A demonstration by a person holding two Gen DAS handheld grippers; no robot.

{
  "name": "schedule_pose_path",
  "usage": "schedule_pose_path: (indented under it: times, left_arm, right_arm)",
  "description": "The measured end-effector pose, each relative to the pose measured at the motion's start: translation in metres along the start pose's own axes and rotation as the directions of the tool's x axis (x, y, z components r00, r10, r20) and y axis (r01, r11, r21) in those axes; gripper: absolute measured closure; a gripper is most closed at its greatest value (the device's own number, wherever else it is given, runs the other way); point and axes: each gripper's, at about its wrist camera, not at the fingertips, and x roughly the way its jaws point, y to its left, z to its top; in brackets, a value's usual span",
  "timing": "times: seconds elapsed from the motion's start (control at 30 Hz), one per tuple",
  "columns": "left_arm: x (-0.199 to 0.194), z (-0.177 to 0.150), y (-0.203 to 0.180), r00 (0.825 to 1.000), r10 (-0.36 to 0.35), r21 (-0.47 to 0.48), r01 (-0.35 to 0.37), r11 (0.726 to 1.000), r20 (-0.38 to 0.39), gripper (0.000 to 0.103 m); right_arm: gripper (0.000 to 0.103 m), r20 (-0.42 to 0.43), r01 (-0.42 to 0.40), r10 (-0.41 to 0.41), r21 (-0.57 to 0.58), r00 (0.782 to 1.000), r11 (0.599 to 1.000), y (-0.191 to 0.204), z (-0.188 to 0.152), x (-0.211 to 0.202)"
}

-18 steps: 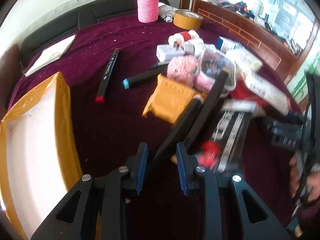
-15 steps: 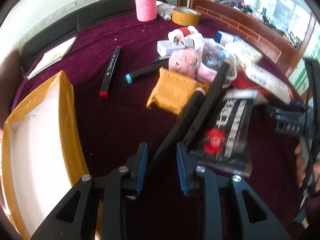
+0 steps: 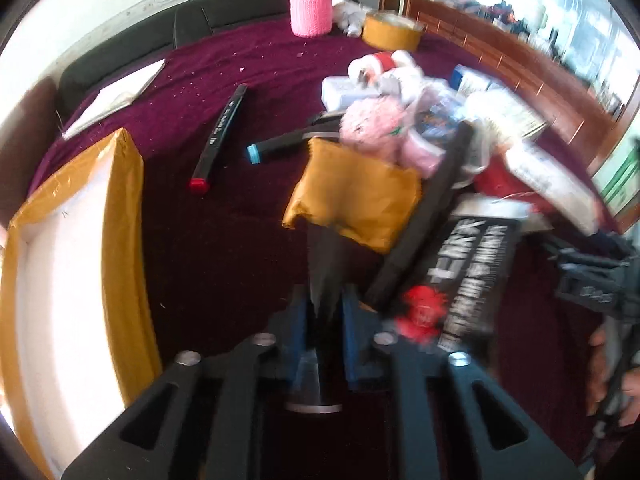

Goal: Organize objects
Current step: 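Grasp a black marker with the left tool from the table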

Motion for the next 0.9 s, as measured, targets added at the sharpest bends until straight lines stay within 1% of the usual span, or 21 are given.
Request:
schedule_pose_path:
  times: [0.07,0.17,0.27,0.33,0.37,0.4,0.47,0.5,0.57,0.6,0.63,0.67,0.73,0.77,0.83,0.9]
  left_arm:
    - [-0.018,-0.005,0.002,0.998,-0.022,-0.042,0.024,0.999,0.059,0.091]
    - [-0.052,-0.015,0.008,0.987,-0.060,-0.096,0.075,0.993,0.151,0.091]
    - [-0.087,-0.029,0.018,0.969,-0.080,-0.140,0.115,0.983,0.234,0.091]
    - [-0.110,-0.038,0.028,0.955,-0.086,-0.165,0.137,0.977,0.285,0.091]
    - [-0.121,-0.044,0.035,0.946,-0.094,-0.175,0.154,0.972,0.310,0.091]
    - [-0.132,-0.048,0.042,0.937,-0.104,-0.182,0.172,0.968,0.333,0.091]
    - [-0.151,-0.053,0.050,0.920,-0.111,-0.185,0.192,0.964,0.375,0.091]
    - [-0.161,-0.055,0.053,0.910,-0.114,-0.179,0.199,0.963,0.398,0.091]
    - [-0.170,-0.057,0.056,0.900,-0.129,-0.171,0.217,0.961,0.417,0.091]
    - [-0.172,-0.058,0.059,0.892,-0.147,-0.174,0.241,0.955,0.426,0.091]
    - [-0.171,-0.058,0.061,0.890,-0.172,-0.172,0.265,0.949,0.422,0.091]
    - [-0.169,-0.058,0.061,0.894,-0.182,-0.172,0.271,0.947,0.409,0.091]
    - [-0.160,-0.059,0.058,0.908,-0.179,-0.171,0.258,0.951,0.380,0.091]
    - [-0.152,-0.056,0.054,0.919,-0.179,-0.158,0.246,0.956,0.352,0.091]
    - [-0.137,-0.055,0.047,0.935,-0.164,-0.158,0.222,0.962,0.316,0.091]
    - [-0.115,-0.048,0.043,0.950,-0.154,-0.158,0.202,0.966,0.271,0.091]
  right_arm:
    - [0.000,0.000,0.000,0.000,0.000,1.000,1.000,0.000,0.000,0.000]
    - [0.000,0.000,0.000,0.000,0.000,1.000,1.000,0.000,0.000,0.000]
    - [0.000,-0.003,-0.003,0.003,-0.007,1.000,1.000,0.000,0.000,0.000]
    - [0.000,-0.026,-0.026,0.025,-0.035,0.999,0.999,-0.002,0.000,-0.001]
    - [0.002,-0.041,-0.039,0.037,-0.049,0.998,0.998,-0.005,0.000,-0.004]
    - [0.007,-0.036,-0.042,0.040,-0.052,0.999,0.998,-0.009,0.000,-0.011]
    - [0.007,0.023,-0.022,0.023,-0.059,0.999,0.998,-0.019,0.004,-0.038]
    - [0.007,0.070,-0.009,0.014,-0.066,0.997,0.998,-0.024,0.009,-0.061]
    - [0.007,0.135,0.000,0.010,-0.073,0.991,0.997,-0.029,0.019,-0.094]
    - [0.006,0.174,-0.007,0.020,-0.075,0.985,0.997,-0.031,0.026,-0.115]
    - [0.006,0.195,-0.018,0.033,-0.078,0.980,0.997,-0.030,0.032,-0.128]
    - [0.006,0.214,-0.034,0.052,-0.085,0.975,0.996,-0.028,0.037,-0.140]
    - [0.006,0.233,-0.072,0.097,-0.112,0.968,0.991,-0.016,0.046,-0.159]
    - [0.006,0.234,-0.086,0.113,-0.120,0.966,0.989,-0.010,0.046,-0.163]
    - [0.006,0.235,-0.119,0.150,-0.139,0.960,0.983,0.004,0.040,-0.168]
    - [0.006,0.217,-0.139,0.175,-0.171,0.960,0.975,0.021,0.033,-0.163]
